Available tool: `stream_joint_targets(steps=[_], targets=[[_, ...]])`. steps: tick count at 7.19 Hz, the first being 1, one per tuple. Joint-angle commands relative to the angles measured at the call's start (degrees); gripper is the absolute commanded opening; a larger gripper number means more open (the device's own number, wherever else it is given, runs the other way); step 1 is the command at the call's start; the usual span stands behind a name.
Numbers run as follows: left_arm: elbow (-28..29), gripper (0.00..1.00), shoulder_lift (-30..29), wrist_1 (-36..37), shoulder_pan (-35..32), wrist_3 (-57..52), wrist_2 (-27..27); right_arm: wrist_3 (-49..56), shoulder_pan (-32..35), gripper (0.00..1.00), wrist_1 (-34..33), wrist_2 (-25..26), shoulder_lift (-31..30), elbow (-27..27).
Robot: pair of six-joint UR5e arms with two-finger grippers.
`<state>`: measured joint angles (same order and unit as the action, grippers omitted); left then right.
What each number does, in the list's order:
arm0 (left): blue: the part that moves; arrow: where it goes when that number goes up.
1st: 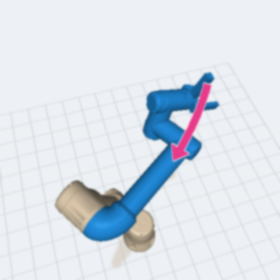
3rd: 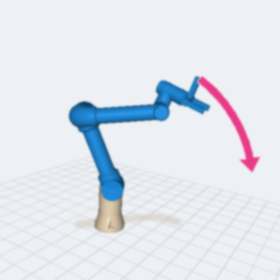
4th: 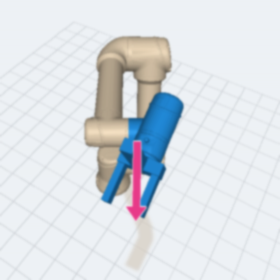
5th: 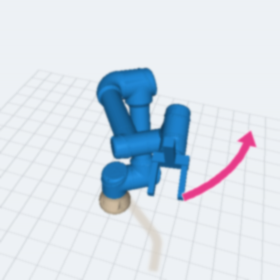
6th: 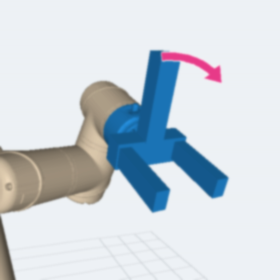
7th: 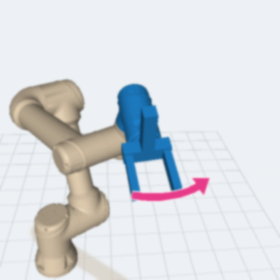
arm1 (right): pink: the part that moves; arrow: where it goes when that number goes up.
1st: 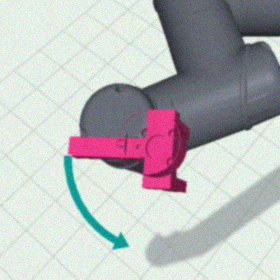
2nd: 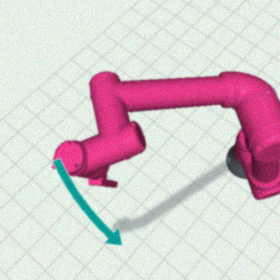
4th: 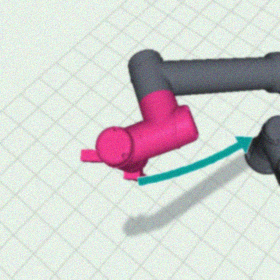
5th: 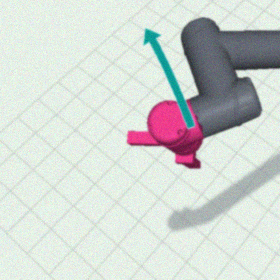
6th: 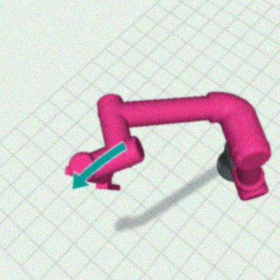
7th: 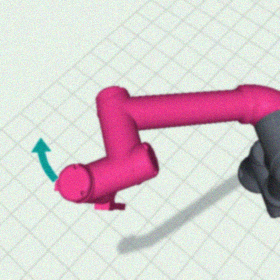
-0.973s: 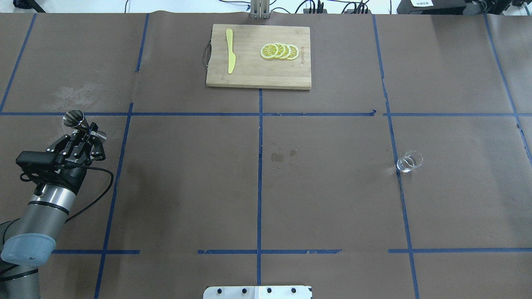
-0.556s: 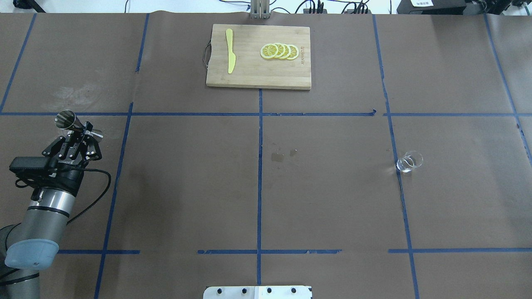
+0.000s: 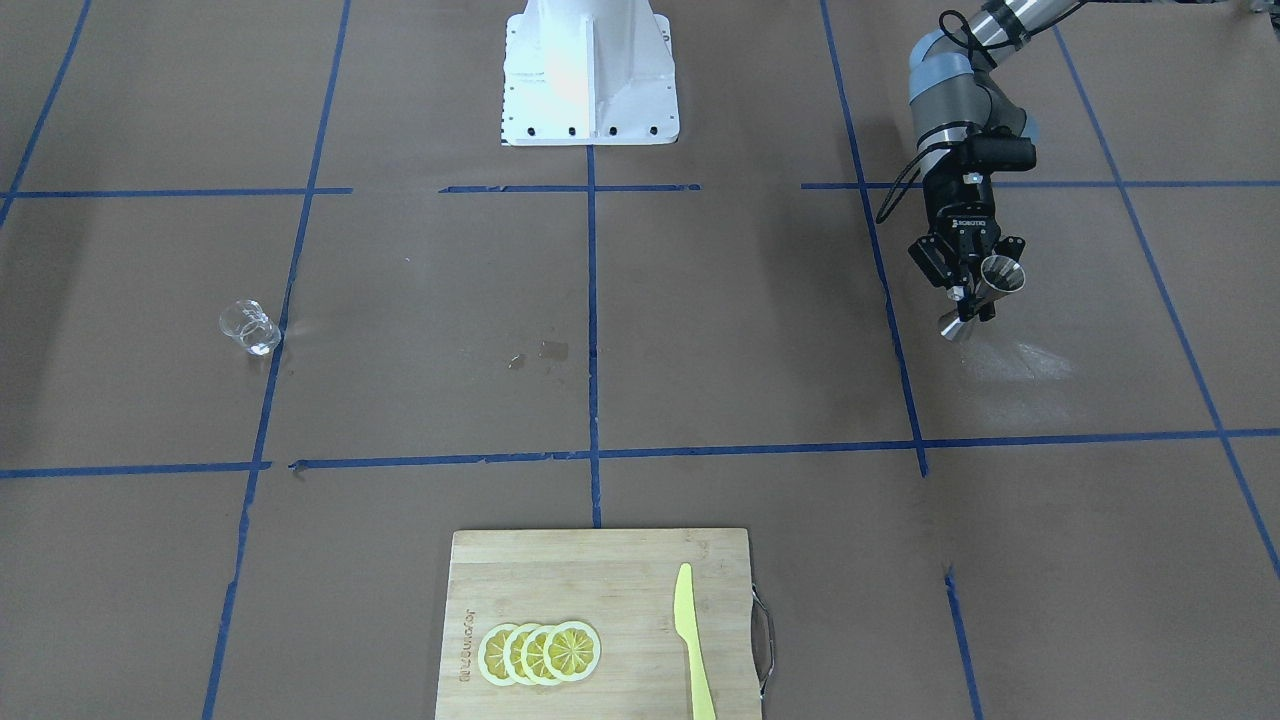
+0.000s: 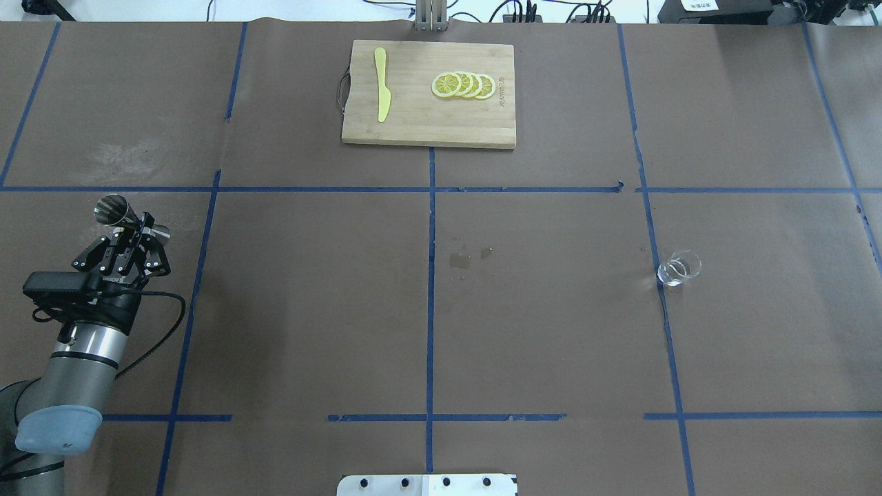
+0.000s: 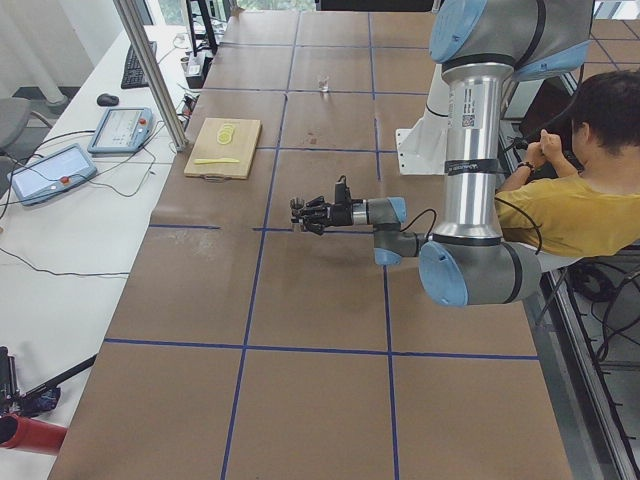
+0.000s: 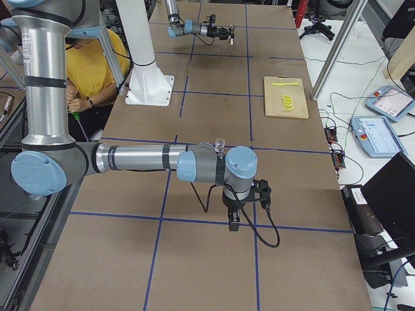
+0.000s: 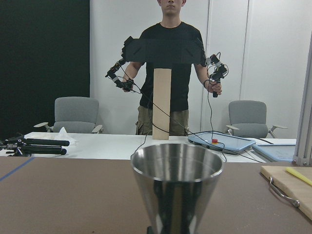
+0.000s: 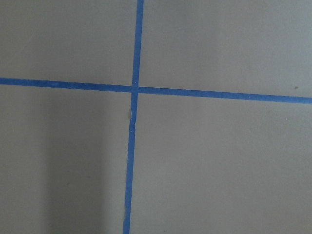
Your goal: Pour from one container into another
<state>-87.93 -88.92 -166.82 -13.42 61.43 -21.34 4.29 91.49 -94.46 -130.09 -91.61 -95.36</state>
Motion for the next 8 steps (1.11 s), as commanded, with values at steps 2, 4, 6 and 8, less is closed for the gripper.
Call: stream_joint_targets(steps=[2, 4, 6, 8], targets=[[0.6, 0.0, 0.0, -0.1, 2.6, 0.1, -0.1, 0.0, 0.0, 1.0, 0.0, -0.1, -0.1, 0.0], [0.5, 0.0, -0.4, -0.5, 3.1, 3.3, 1.2, -0.1, 0.1, 1.0, 0.0, -0.1, -0.2, 0.0], [0.7, 0.0, -1.1, -0.6, 3.1, 5.4, 5.2, 0.0, 0.5, 1.0, 0.0, -0.1, -0.2, 0.0], [3.0, 0.0, -1.1, -0.6, 3.1, 6.1, 5.9, -0.1, 0.6, 1.0, 0.0, -0.1, -0.2, 0.0]])
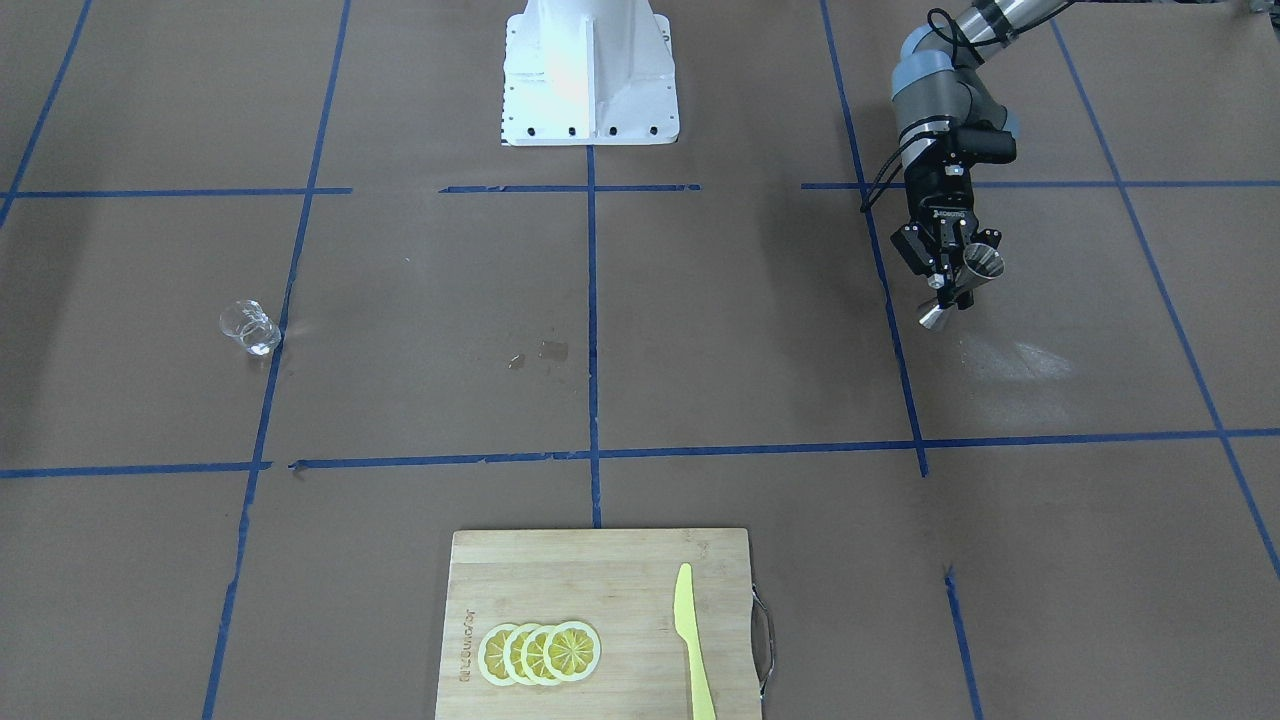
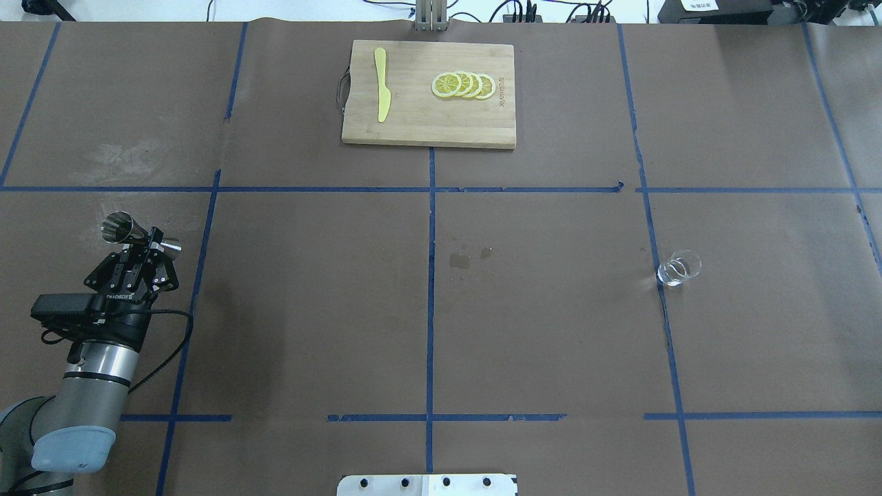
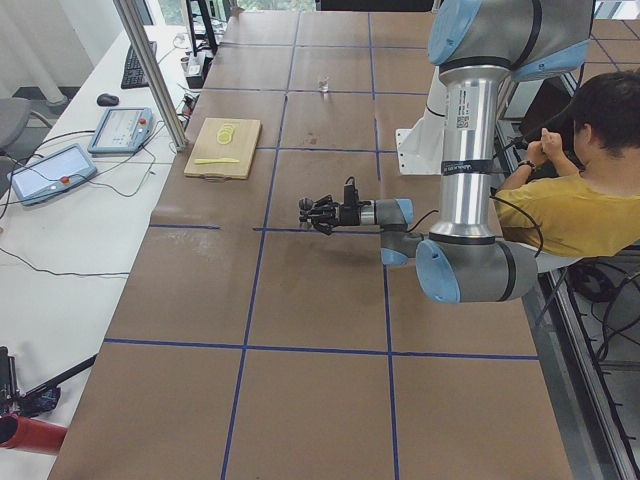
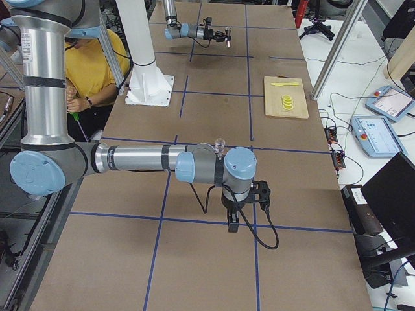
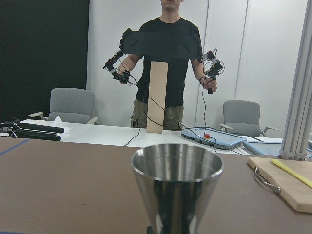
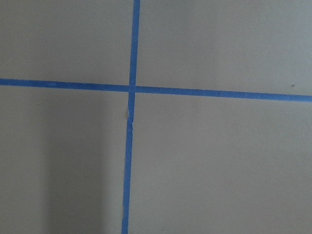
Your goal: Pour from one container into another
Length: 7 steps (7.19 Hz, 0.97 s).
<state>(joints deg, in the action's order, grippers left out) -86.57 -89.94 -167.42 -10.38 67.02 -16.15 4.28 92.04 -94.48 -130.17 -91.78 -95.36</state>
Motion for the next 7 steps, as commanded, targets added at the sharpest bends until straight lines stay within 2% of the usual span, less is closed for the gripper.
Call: stream_joint_targets(steps=[1, 7], targets=[[2.8, 0.0, -0.1, 0.1, 0.0, 0.3, 0.8, 0.0, 0.1, 1.0, 0.1, 0.0, 0.0, 0.0], [3.3, 0.0, -0.3, 0.4, 2.4, -2.9, 0.4, 0.0, 0.2, 1.0, 0.0, 0.1, -0.1, 0.0]])
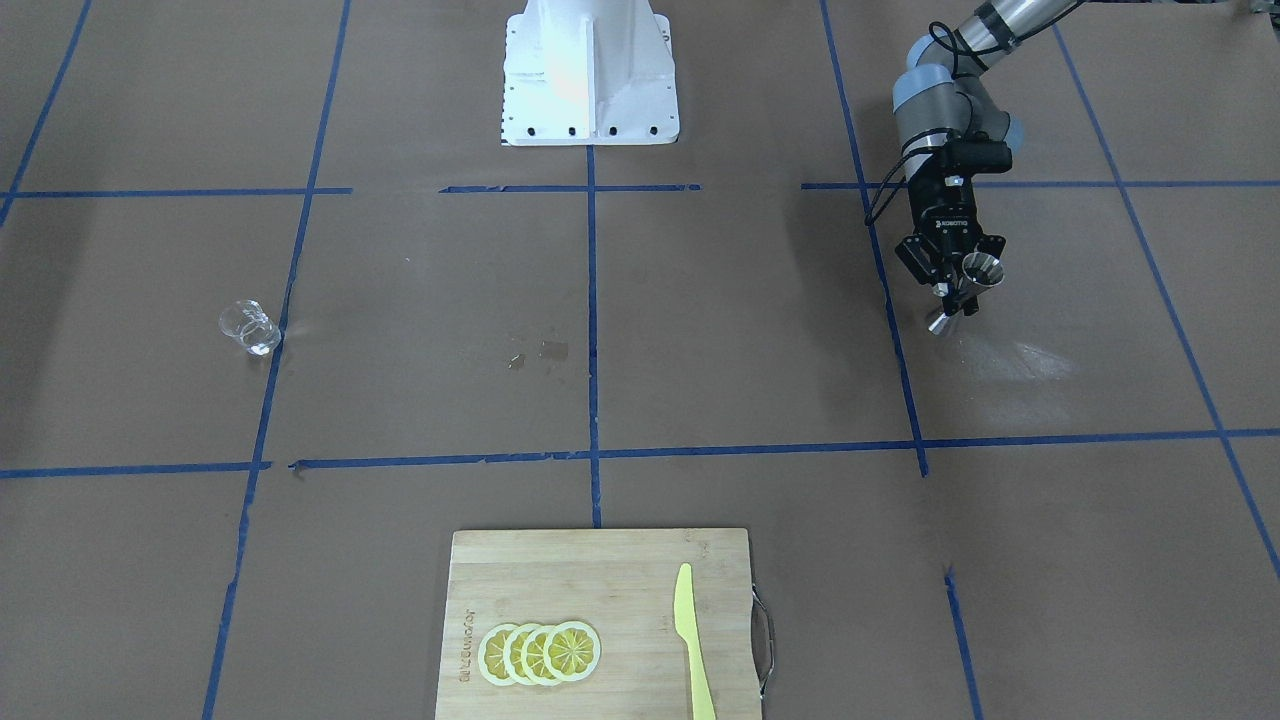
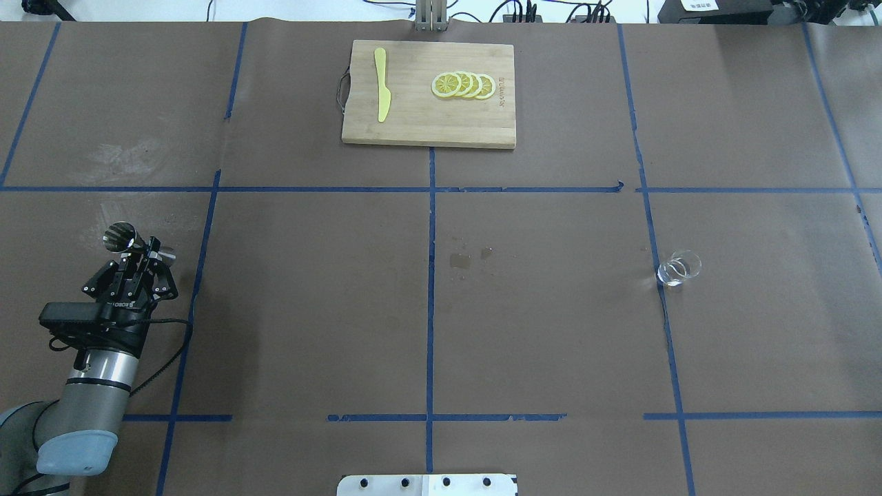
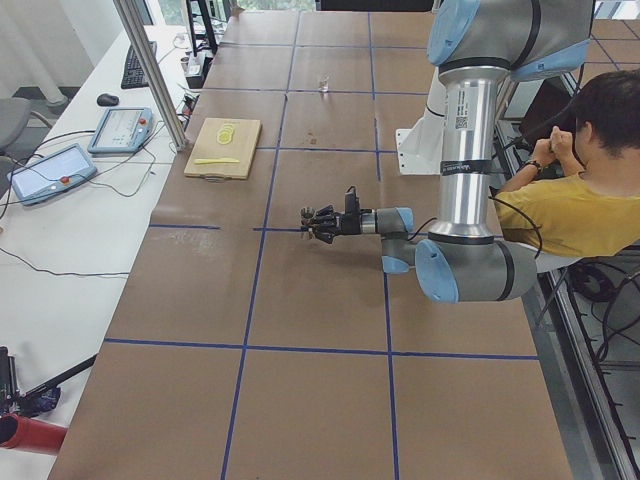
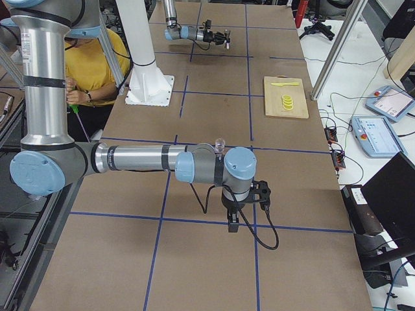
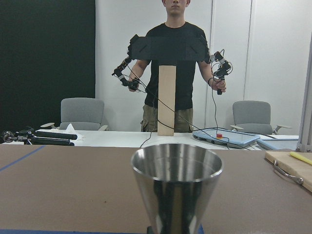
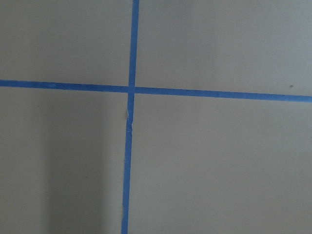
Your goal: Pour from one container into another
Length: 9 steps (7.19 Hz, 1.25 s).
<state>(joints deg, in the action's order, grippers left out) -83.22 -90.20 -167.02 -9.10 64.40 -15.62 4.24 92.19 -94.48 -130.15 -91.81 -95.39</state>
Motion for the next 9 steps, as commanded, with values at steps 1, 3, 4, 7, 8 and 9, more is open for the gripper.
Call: stream_joint_targets(steps=[1, 3, 4, 7, 8, 9], targets=[[0.0, 0.0, -0.2, -0.1, 2.0, -0.3, -0.2, 0.1, 0.0, 1.0, 0.0, 0.0, -0.1, 0.0], [0.0, 0.0, -0.2, -0.3, 2.9, -0.3, -0.2, 0.1, 0.0, 1.0, 0.0, 0.1, -0.1, 0.0], [0.0, 0.0, -0.2, -0.3, 3.2, -0.2, -0.3, 0.1, 0.0, 1.0, 0.1, 0.1, -0.1, 0.0], [-0.2, 0.0, -0.2, -0.3, 3.7, -0.4, -0.5, 0.1, 0.0, 1.0, 0.0, 0.1, 0.0, 0.0], [-0.2, 0.0, -0.2, -0.3, 3.7, -0.4, -0.5, 0.1, 0.0, 1.0, 0.0, 0.1, 0.0, 0.0], [-0.3, 0.03, -0.2, -0.3, 3.7, -0.4, -0.5, 0.1, 0.0, 1.0, 0.1, 0.1, 0.0, 0.0]])
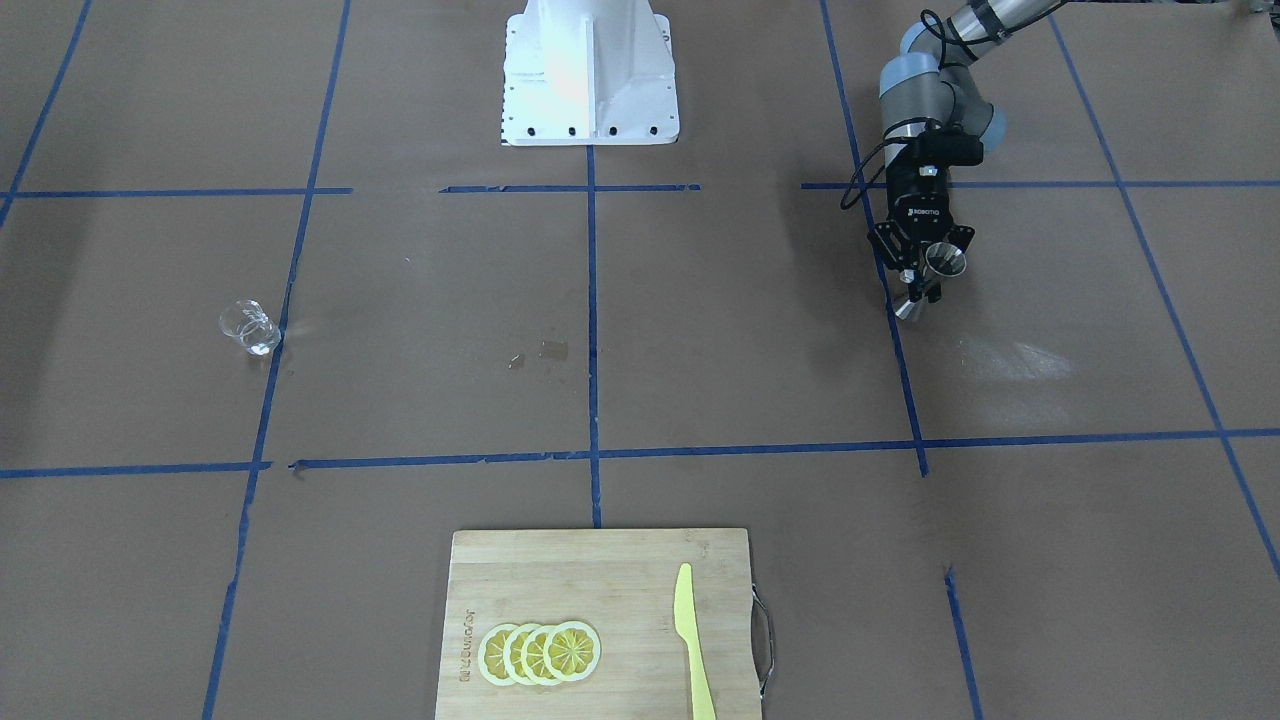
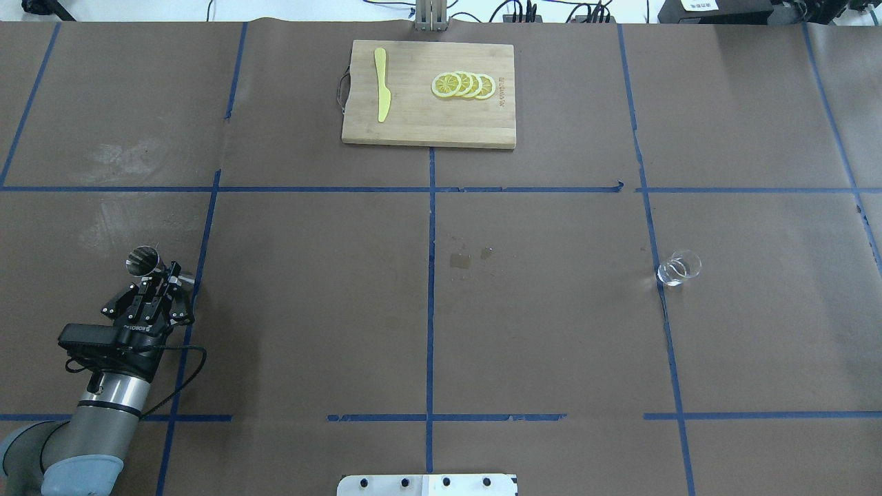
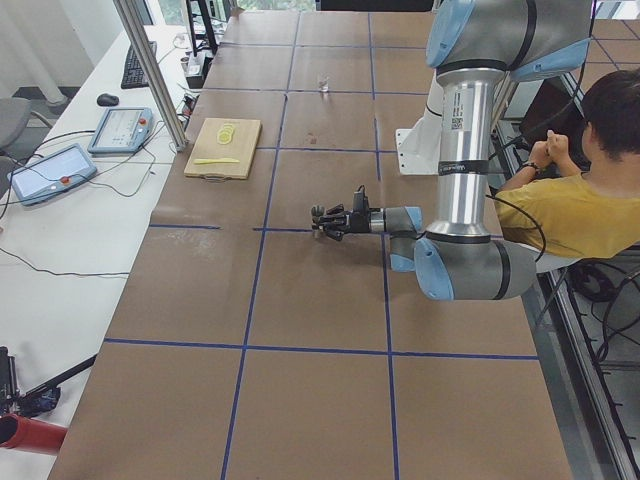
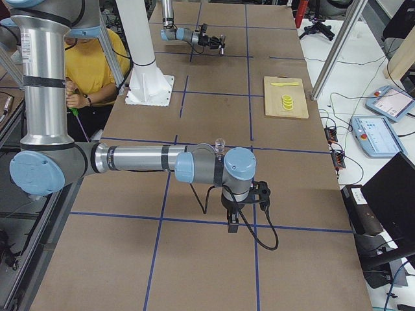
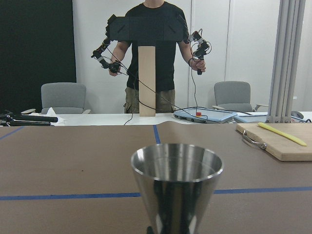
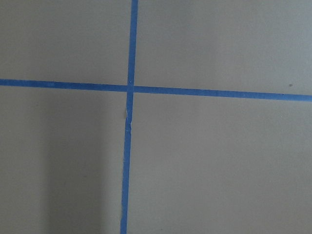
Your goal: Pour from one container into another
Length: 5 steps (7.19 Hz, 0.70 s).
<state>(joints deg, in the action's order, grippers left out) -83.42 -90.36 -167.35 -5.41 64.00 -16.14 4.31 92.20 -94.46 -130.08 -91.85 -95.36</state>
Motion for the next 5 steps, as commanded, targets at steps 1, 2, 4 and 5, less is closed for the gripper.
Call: stream_joint_targets(steps=[1, 2, 4, 5], targets=[[-0.1, 0.07, 0.0, 0.0, 0.1, 0.0, 0.0, 0.0, 0.0, 1.0, 0.0, 0.0, 0.1, 0.0], [0.0, 0.09, 0.0, 0.0, 0.1, 0.0, -0.3, 0.0, 0.0, 1.0, 0.0, 0.0, 0.1, 0.0], [0.0, 0.09, 0.0, 0.0, 0.1, 0.0, -0.8, 0.0, 0.0, 1.0, 0.1, 0.0, 0.1, 0.0], [0.0, 0.09, 0.0, 0.0, 0.1, 0.0, -1.1, 0.0, 0.0, 1.0, 0.1, 0.0, 0.1, 0.0]])
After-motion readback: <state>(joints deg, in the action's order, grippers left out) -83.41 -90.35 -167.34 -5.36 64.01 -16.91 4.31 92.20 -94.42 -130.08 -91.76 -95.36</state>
